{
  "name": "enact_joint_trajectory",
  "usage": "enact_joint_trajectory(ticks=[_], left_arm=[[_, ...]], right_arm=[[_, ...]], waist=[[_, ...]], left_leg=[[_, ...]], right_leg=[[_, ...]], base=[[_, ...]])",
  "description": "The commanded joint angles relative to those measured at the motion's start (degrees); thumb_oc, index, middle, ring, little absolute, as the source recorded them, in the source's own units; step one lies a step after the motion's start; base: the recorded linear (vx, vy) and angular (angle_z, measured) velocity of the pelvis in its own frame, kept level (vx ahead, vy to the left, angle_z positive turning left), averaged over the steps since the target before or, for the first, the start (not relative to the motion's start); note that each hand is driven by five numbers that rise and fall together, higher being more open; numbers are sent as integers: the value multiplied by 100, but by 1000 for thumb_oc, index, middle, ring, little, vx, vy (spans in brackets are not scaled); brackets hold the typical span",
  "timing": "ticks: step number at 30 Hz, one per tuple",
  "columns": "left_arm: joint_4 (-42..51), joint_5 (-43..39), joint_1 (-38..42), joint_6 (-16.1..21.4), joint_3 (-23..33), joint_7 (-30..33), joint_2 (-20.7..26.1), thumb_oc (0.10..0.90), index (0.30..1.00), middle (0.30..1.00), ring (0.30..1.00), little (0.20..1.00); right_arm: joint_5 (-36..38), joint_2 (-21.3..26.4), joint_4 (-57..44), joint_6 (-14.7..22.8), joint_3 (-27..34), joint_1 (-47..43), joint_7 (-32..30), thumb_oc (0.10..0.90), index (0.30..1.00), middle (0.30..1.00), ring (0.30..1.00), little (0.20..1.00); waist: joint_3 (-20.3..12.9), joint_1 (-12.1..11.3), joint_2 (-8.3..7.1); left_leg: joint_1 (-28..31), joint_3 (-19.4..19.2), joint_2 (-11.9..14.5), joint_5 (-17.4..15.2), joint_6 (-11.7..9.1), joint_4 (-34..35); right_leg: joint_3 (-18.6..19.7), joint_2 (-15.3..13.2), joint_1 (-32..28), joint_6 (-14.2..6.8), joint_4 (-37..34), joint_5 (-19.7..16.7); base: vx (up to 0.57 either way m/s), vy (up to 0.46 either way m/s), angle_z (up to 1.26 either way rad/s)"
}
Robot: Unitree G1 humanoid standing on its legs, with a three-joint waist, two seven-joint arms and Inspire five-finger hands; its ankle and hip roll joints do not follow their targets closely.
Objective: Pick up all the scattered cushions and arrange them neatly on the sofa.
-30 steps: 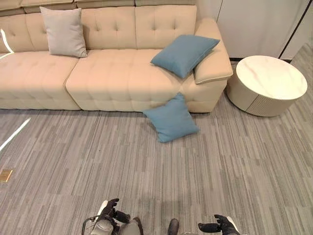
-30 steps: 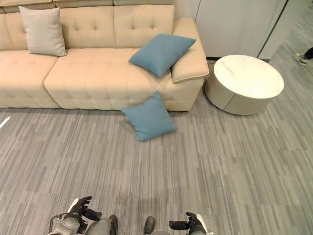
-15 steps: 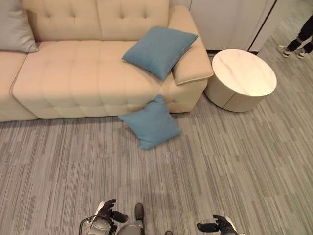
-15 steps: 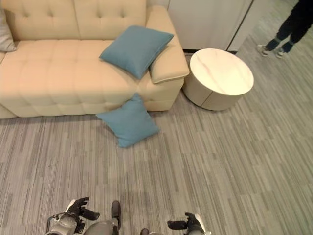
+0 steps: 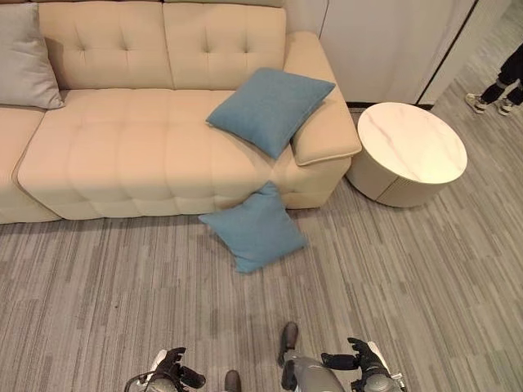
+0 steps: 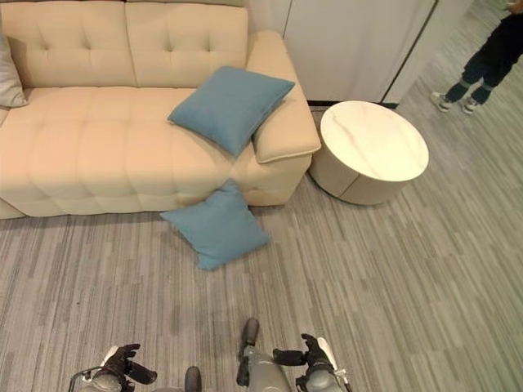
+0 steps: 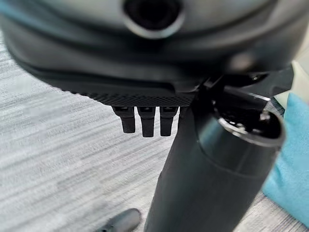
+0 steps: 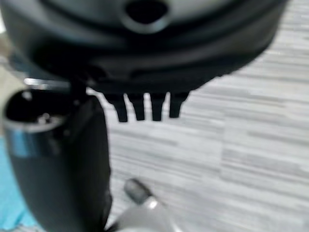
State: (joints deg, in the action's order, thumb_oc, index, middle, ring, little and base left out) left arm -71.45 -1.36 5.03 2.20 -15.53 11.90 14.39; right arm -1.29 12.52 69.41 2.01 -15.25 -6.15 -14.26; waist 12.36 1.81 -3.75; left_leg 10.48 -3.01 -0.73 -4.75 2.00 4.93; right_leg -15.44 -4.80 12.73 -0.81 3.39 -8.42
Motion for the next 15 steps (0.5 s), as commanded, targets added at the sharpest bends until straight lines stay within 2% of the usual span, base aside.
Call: enact_joint_trajectory(ticks=[1,2,3,4,5,6,7,8,9,10,12,13,15], left_arm=[[-101,188,134,137,41,61,-76,800,900,900,900,900],[-104,182,96,145,20,50,-128,800,900,900,900,900],[-104,182,96,145,20,50,-128,800,900,900,900,900],[-93,175,87,154,18,25,-138,800,900,900,900,900],[-71,172,97,154,-3,19,-150,800,900,900,900,900],[13,110,178,150,-50,22,-164,800,900,900,900,900],[14,110,181,149,-51,21,-164,800,900,900,900,900],[34,74,216,135,-57,32,-169,800,900,900,900,900],[66,15,252,132,-81,45,-179,800,900,900,900,900],[66,14,252,131,-82,45,-179,800,900,900,900,900],[91,49,239,121,-136,34,-190,800,900,900,900,900],[96,67,236,123,-146,32,-186,800,900,900,900,900],[96,68,234,123,-146,32,-186,800,900,900,900,900]], right_arm=[[-172,316,223,-43,-57,112,-197,800,900,900,900,900],[-141,309,240,-12,-51,157,-185,800,900,900,900,900],[-141,309,240,-12,-52,157,-185,800,900,900,900,900],[-112,310,238,9,-33,175,-171,800,900,900,900,900],[-74,315,218,29,-23,184,-166,800,900,900,900,900],[3,340,171,63,-26,157,-192,800,900,900,900,900],[4,340,172,63,-25,154,-192,800,900,900,900,900],[48,358,178,57,-13,118,-206,800,900,900,900,900],[101,383,189,35,-13,113,-208,800,900,900,900,900],[101,383,189,35,-12,113,-208,800,900,900,900,900],[122,418,200,48,-8,147,-212,800,900,900,900,900],[128,427,197,52,-11,161,-216,800,900,900,900,900],[128,427,196,52,-11,162,-216,800,900,900,900,900]], waist=[[-129,-7,34],[-196,27,75],[-197,28,75],[-222,33,91],[-196,34,66],[-42,-9,-21],[-51,2,-7],[12,-33,-50],[75,-95,-93],[77,-95,-88],[55,-161,-148],[50,-171,-139],[48,-168,-145]], left_leg=[[-261,94,-105,-721,-49,-631],[-287,89,-2,-678,-191,-845],[-288,90,-2,-679,-191,-847],[-359,81,56,-592,-298,-1118],[-525,24,103,-449,-409,-1552],[-1137,-49,219,-162,-492,-2678],[-1184,-34,234,-190,-495,-2741],[-1408,-10,257,-95,-493,-3153],[-1734,-53,218,-157,-411,-3298],[-1740,-51,223,-169,-409,-3316],[-2144,-203,33,-417,-270,-2678],[-2279,-281,5,-305,-270,-2431],[-2270,-280,-3,-299,-269,-2416]], right_leg=[[132,52,-469,-477,59,844],[141,151,-603,-382,5,933],[140,151,-603,-382,5,933],[166,217,-694,-321,-47,996],[206,246,-803,-258,-103,1048],[257,237,-999,-100,-187,1125],[243,250,-985,-96,-187,1123],[283,284,-1093,-21,-239,1159],[300,265,-1246,17,-317,1230],[299,270,-1249,16,-320,1231],[263,263,-1454,-67,-509,1309],[246,309,-1517,-82,-560,1348],[244,303,-1522,-85,-565,1349]], base=[[320,-197,27],[233,-160,21],[215,-173,27],[123,-139,21],[147,-254,14],[66,-184,20],[50,-190,25],[94,-138,22],[98,-136,5],[197,-106,7],[215,-55,14],[118,-16,16],[30,-4,8]])
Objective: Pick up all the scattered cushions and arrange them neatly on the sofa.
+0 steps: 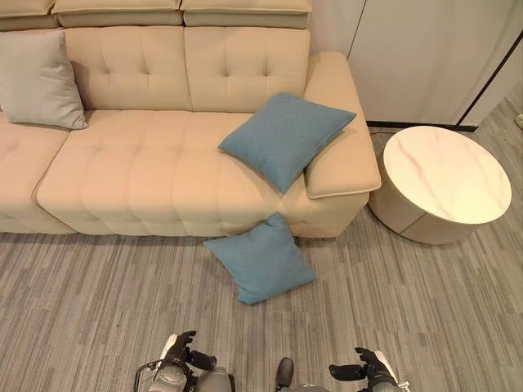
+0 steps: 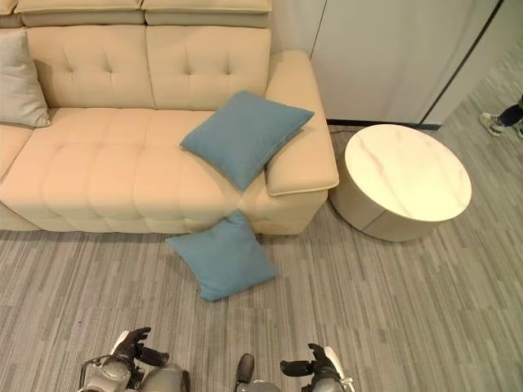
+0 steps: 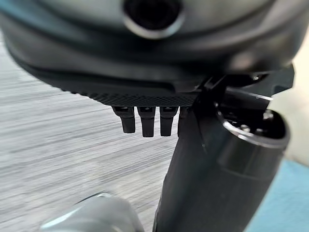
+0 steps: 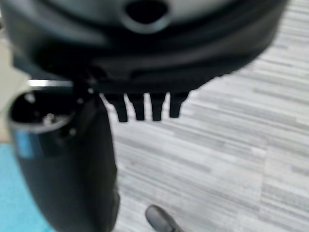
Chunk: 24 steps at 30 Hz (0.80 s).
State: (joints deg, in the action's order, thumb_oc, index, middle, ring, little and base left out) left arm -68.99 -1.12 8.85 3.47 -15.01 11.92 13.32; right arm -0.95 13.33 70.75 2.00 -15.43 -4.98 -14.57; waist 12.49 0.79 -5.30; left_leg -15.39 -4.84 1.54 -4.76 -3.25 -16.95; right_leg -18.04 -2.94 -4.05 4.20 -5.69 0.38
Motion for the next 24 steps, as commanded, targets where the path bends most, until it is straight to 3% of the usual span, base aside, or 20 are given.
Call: enact_joint_trajectory(ticks=[1,2,3,4,8,11,13,14,15,19,21,24], left_arm=[[-150,44,-147,-5,-198,31,-79,800,900,900,900,900],[-150,44,-147,-5,-198,31,-79,800,900,900,900,900],[-160,64,-201,-4,-162,-5,-25,800,900,900,900,900],[-180,53,-287,-21,-96,13,-7,800,900,900,900,900],[-222,41,-338,-32,-33,18,7,800,900,900,900,900],[-201,0,-360,-22,57,23,72,800,900,900,900,900],[-151,-27,-333,-24,84,34,150,800,900,900,900,900],[-150,-24,-280,-12,78,47,229,800,900,900,900,900],[-149,-13,-256,-3,71,54,249,800,900,900,900,900],[-171,-6,-202,23,84,80,271,800,900,900,900,900],[-209,5,-187,51,69,87,241,800,900,900,900,900],[-240,14,-181,61,60,96,229,800,900,900,900,900]], right_arm=[[95,346,63,53,7,46,-185,800,900,900,900,900],[95,346,63,53,7,46,-185,800,900,900,900,900],[90,340,93,3,1,95,-185,800,900,900,900,900],[42,287,87,0,-3,176,-178,800,900,900,900,900],[-44,237,125,6,-20,218,-176,800,900,900,900,900],[-151,202,166,-6,-47,192,-156,800,900,900,900,900],[-173,182,129,-9,-68,138,-139,800,900,900,900,900],[-150,161,52,8,-74,61,-133,800,900,900,900,900],[-138,150,21,18,-84,37,-117,800,900,900,900,900],[-126,181,-48,33,-71,-37,-124,800,900,900,900,900],[-129,213,-47,11,-55,-66,-108,800,900,900,900,900],[-152,241,-46,-6,-68,-90,-92,800,900,900,900,900]], waist=[[34,-65,9],[34,-65,9],[14,-168,136],[-70,-175,106],[-204,-198,52],[-268,-334,3],[-207,-337,8],[-105,-268,50],[-78,-239,71],[-64,-213,140],[-62,-161,125],[-26,-132,117]], left_leg=[[316,-97,-230,-298,256,-227],[316,-97,-230,-298,256,-227],[71,-414,-138,219,213,496],[292,-413,-167,259,246,733],[518,-405,-243,222,315,978],[773,-488,-253,96,439,1132],[925,-467,-207,48,519,1172],[1008,-370,-166,26,594,1191],[1048,-310,-168,17,615,1226],[1208,-166,-126,-32,592,1391],[1335,-30,-184,-86,542,1463],[1443,60,-217,-142,511,1463]], right_leg=[[504,116,156,-586,343,469],[504,116,156,-586,343,469],[599,367,-89,-555,335,683],[632,365,-116,-571,446,750],[632,297,-158,-648,559,821],[476,139,-95,-826,1004,888],[411,9,221,-957,1665,825],[519,-72,613,-1129,2316,670],[608,-110,754,-1145,2448,628],[660,-370,858,-1065,1997,578],[899,-545,1006,-1122,1296,211],[955,-603,1056,-1184,1107,41]], base=[[0,0,-11],[243,40,-24],[387,96,12],[445,125,25],[149,90,-15],[106,88,-16],[47,72,-47],[32,85,-27],[17,57,-10],[87,-63,19],[133,-103,12],[96,-82,18]])
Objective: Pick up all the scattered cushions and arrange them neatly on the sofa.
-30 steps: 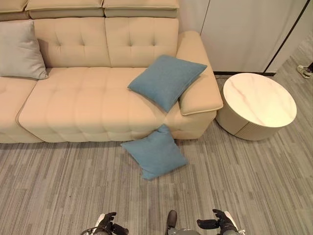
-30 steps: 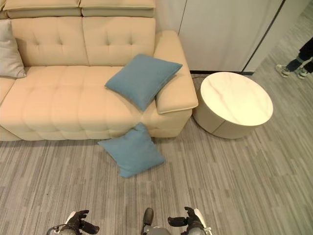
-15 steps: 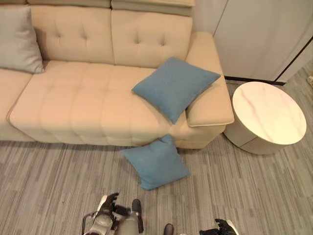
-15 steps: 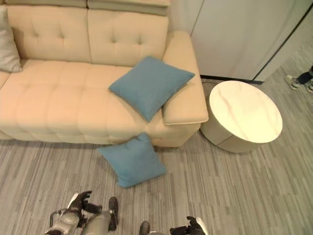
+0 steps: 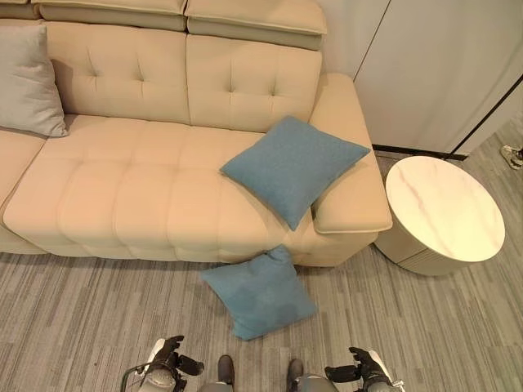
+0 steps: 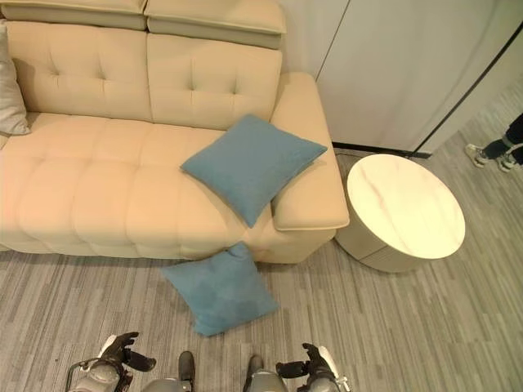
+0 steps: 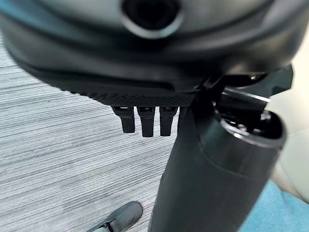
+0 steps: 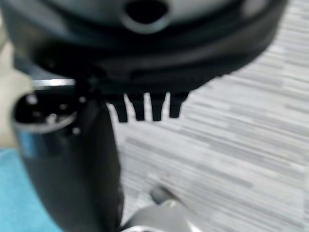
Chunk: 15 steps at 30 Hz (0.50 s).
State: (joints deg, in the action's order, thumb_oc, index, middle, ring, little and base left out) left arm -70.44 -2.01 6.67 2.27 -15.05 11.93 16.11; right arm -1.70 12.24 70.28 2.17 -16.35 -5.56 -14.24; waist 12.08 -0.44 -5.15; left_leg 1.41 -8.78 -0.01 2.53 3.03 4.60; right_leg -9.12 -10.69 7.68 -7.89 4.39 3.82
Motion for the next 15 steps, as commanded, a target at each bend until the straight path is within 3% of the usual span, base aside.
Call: enact_joint_trajectory(ticks=[1,5,9,12,15], left_arm=[[-117,99,39,184,70,85,-56,800,900,900,900,900],[-147,41,-8,189,120,106,-104,800,900,900,900,900],[-125,-177,-10,200,190,156,-194,800,900,900,900,900],[92,-577,156,323,266,267,-224,800,900,900,900,900],[592,-1268,526,603,219,522,-209,800,900,900,900,900]], right_arm=[[-79,357,15,-20,31,-32,-121,800,900,900,900,900],[-97,361,11,-1,-6,-36,-127,800,900,900,900,900],[0,423,-94,84,27,-75,-170,800,900,900,900,900],[131,530,-279,182,39,-221,-284,800,900,900,900,900],[265,730,-560,246,-13,-618,-534,800,900,900,900,900]], waist=[[11,-5,63],[-53,-48,25],[-14,-34,87],[224,-44,119],[727,-70,148]], left_leg=[[-228,468,-79,-899,-135,-738],[-220,508,-19,-939,-254,-799],[-331,622,115,-832,-404,-772],[-736,739,190,-710,-513,-876],[-1660,874,260,-616,-614,-1352]], right_leg=[[47,157,-222,-2,-15,-329],[-86,219,-397,64,-149,-305],[-266,334,-427,168,-199,-199],[-439,366,-177,263,-126,-135],[-630,312,603,401,343,-39]], base=[[92,-123,52],[77,-164,23],[20,-166,19],[-140,-131,38],[-250,-142,36]])
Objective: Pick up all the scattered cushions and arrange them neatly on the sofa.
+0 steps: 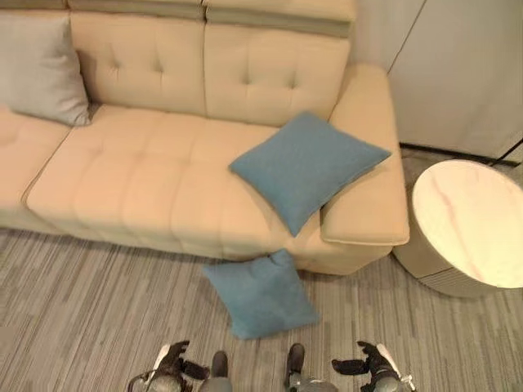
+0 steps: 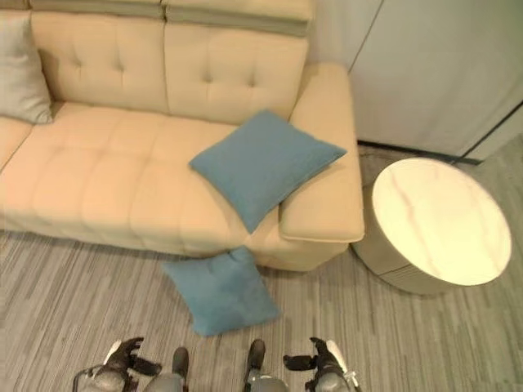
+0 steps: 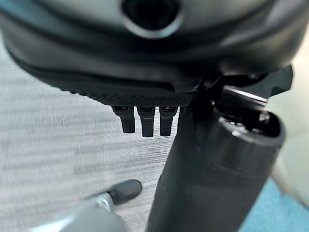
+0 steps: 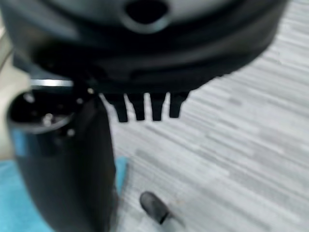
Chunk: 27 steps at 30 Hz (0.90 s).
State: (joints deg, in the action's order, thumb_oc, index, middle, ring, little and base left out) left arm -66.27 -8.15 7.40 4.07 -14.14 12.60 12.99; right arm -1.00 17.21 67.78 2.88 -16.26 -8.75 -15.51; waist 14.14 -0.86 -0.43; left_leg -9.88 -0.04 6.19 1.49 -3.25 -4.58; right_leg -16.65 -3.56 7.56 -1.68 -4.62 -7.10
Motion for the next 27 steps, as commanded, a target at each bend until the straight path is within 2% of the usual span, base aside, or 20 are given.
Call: enact_joint_trajectory(ticks=[1,3,4,5,6,8,9,10,11,12,13,14,16,18,19,20,22,27], left_arm=[[175,-654,453,422,128,455,102,800,900,900,900,900],[382,-932,655,522,77,629,150,800,900,900,900,900],[499,-1076,877,578,35,821,176,800,900,900,900,900],[498,-1077,881,577,36,822,176,800,900,900,900,900],[545,-1239,1145,669,-5,1051,187,800,900,900,900,900],[650,-1445,1500,767,-64,1279,201,800,900,900,900,900],[646,-1446,1510,767,-62,1280,200,800,900,900,900,900],[743,-1599,1776,829,-34,1421,227,800,900,900,900,900],[737,-1600,1787,830,-29,1421,226,800,900,900,900,900],[838,-1737,2104,909,-17,1560,251,800,900,900,900,900],[917,-1827,2311,958,-38,1631,285,800,900,900,900,900],[911,-1829,2330,958,-33,1631,284,800,900,900,900,900],[1012,-1875,2550,938,-82,1631,337,800,900,900,900,900],[1170,-1827,2985,958,-200,1666,524,800,900,900,900,900],[1165,-1828,2996,958,-196,1665,526,800,900,900,900,900],[1252,-1867,3349,945,-304,1593,733,800,900,900,900,900],[1243,-1905,3470,946,-316,1553,796,800,900,900,900,900],[1356,-2021,4362,960,-569,1496,1187,800,900,900,900,900]], right_arm=[[195,234,-309,175,-23,-300,-407,800,900,900,900,900],[252,374,-549,164,-80,-521,-551,800,900,900,900,900],[313,435,-710,164,-111,-785,-772,800,900,900,900,900],[313,435,-708,164,-111,-789,-772,800,900,900,900,900],[433,490,-830,200,-99,-1147,-1035,800,900,900,900,900],[582,581,-1039,313,-92,-1571,-1334,800,900,900,900,900],[583,582,-1035,313,-92,-1581,-1335,800,900,900,900,900],[678,661,-1180,386,-80,-1953,-1561,800,900,900,900,900],[680,662,-1172,388,-82,-1967,-1561,800,900,900,900,900],[721,778,-1348,469,-126,-2395,-1711,800,900,900,900,900],[799,878,-1475,540,-137,-2668,-1797,800,900,900,900,900],[802,883,-1468,541,-139,-2687,-1796,800,900,900,900,900],[915,964,-1653,606,-134,-3009,-1871,800,900,900,900,900],[1083,1144,-1820,703,-180,-3579,-1948,800,900,900,900,900],[1088,1145,-1811,705,-183,-3596,-1945,800,900,900,900,900],[1180,1313,-1962,731,-297,-4029,-1929,800,900,900,900,900],[1213,1334,-1988,728,-326,-4172,-1920,800,900,900,900,900],[1425,1440,-1927,708,-665,-5098,-1874,800,900,900,900,900]], waist=[[520,-28,-323],[692,-31,-294],[829,-29,-227],[818,-27,-227],[954,-1,-195],[1043,39,-151],[1019,43,-151],[1082,77,-104],[1048,83,-104],[1079,105,-66],[1149,113,-42],[1126,118,-43],[1131,137,-20],[1075,156,10],[1048,159,7],[1054,184,12],[1017,197,7],[1012,208,16]], left_leg=[[-532,0,-359,-512,14,-435],[-1061,58,-326,-487,7,-714],[-1459,88,-282,-647,-5,-965],[-1481,90,-283,-651,-5,-977],[-2055,86,-287,-659,22,-1320],[-2807,127,-306,-709,65,-1753],[-2858,129,-310,-719,67,-1782],[-3465,159,-344,-764,111,-2103],[-3531,159,-349,-776,113,-2138],[-4144,176,-373,-836,152,-2473],[-4477,183,-401,-879,179,-2660],[-4536,180,-407,-893,181,-2696],[-5034,197,-437,-948,208,-2910],[-5683,203,-499,-1026,234,-3164],[-5734,200,-501,-1032,235,-3186],[-6116,188,-565,-1051,257,-3311],[-6292,188,-580,-1053,265,-3336],[-7064,199,-695,-998,285,-3484]], right_leg=[[123,-400,616,-220,1245,1053],[39,-459,1126,-137,1610,1153],[61,-478,1583,-123,1993,1392],[61,-481,1604,-122,2005,1397],[73,-560,2185,-93,2399,1469],[143,-655,2971,-45,2907,1553],[145,-662,3020,-46,2936,1564],[247,-712,3621,-3,3295,1650],[252,-721,3687,-4,3332,1664],[370,-781,4301,29,3712,1756],[409,-829,4665,29,3980,1801],[418,-840,4727,27,4020,1817],[533,-860,5176,40,4211,1874],[631,-907,5837,21,4498,1943],[639,-912,5891,21,4523,1951],[716,-933,6301,-1,4707,1968],[754,-943,6474,-4,4733,1980],[849,-1019,7229,-95,4936,1973]], base=[[-97,-73,27],[-133,-76,23],[-94,-65,16],[-145,-34,11],[-182,15,6],[-188,4,15],[-137,13,19],[-69,19,12],[-103,65,14],[-36,60,10],[-36,60,8],[2,35,1],[10,47,-3],[3,53,-1],[1,46,7],[10,23,9],[16,12,7],[5,0,1]])
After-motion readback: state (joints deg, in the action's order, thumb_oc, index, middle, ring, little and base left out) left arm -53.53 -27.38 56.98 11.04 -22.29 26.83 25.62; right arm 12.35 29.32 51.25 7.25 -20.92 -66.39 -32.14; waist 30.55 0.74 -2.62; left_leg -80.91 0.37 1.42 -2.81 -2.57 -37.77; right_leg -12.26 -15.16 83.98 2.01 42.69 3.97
